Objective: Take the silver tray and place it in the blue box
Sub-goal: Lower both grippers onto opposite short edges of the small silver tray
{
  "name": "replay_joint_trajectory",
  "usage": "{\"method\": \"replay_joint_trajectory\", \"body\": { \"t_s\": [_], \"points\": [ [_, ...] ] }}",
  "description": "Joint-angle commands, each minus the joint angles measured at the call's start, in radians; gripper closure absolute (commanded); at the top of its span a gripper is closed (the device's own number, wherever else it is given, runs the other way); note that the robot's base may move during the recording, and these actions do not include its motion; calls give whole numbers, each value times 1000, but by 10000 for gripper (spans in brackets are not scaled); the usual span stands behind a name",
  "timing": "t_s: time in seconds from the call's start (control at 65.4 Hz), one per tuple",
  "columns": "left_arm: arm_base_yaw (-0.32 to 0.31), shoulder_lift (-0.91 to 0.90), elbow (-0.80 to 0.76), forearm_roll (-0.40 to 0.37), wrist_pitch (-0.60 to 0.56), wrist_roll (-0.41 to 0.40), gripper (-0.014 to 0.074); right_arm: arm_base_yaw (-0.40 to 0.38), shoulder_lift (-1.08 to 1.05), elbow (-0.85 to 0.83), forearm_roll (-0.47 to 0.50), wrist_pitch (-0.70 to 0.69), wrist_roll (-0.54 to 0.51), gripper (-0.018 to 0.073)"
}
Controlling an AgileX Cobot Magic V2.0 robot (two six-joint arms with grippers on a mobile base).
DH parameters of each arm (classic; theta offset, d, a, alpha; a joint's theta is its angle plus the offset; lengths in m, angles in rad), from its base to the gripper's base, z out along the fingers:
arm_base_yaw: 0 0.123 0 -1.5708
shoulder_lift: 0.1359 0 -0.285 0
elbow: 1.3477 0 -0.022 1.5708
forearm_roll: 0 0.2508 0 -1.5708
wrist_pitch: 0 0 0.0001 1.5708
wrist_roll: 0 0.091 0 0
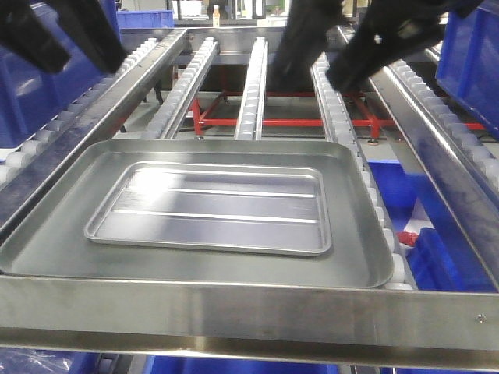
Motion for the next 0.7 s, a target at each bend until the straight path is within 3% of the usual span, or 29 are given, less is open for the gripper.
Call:
{"method": "replay_joint_trajectory", "body": {
  "t_s": [0.0, 0.061, 0.153, 0.336, 0.688],
  "points": [
    [-7, 34, -81, 106, 6, -163, 284, -44, 42, -110, -8, 67, 91, 113],
    [-7, 77, -113, 170, 54, -263, 284, -67, 89, -161, -33, 114, 168, 113],
    [-7, 131, -148, 214, 91, -340, 284, -80, 144, -202, -96, 143, 256, 113],
    [-7, 214, -194, 214, 86, -375, 284, -80, 226, -245, -179, 155, 330, 113],
    [17, 336, -200, 205, 49, -393, 284, -83, 328, -274, -180, 133, 331, 113]
  ]
}}
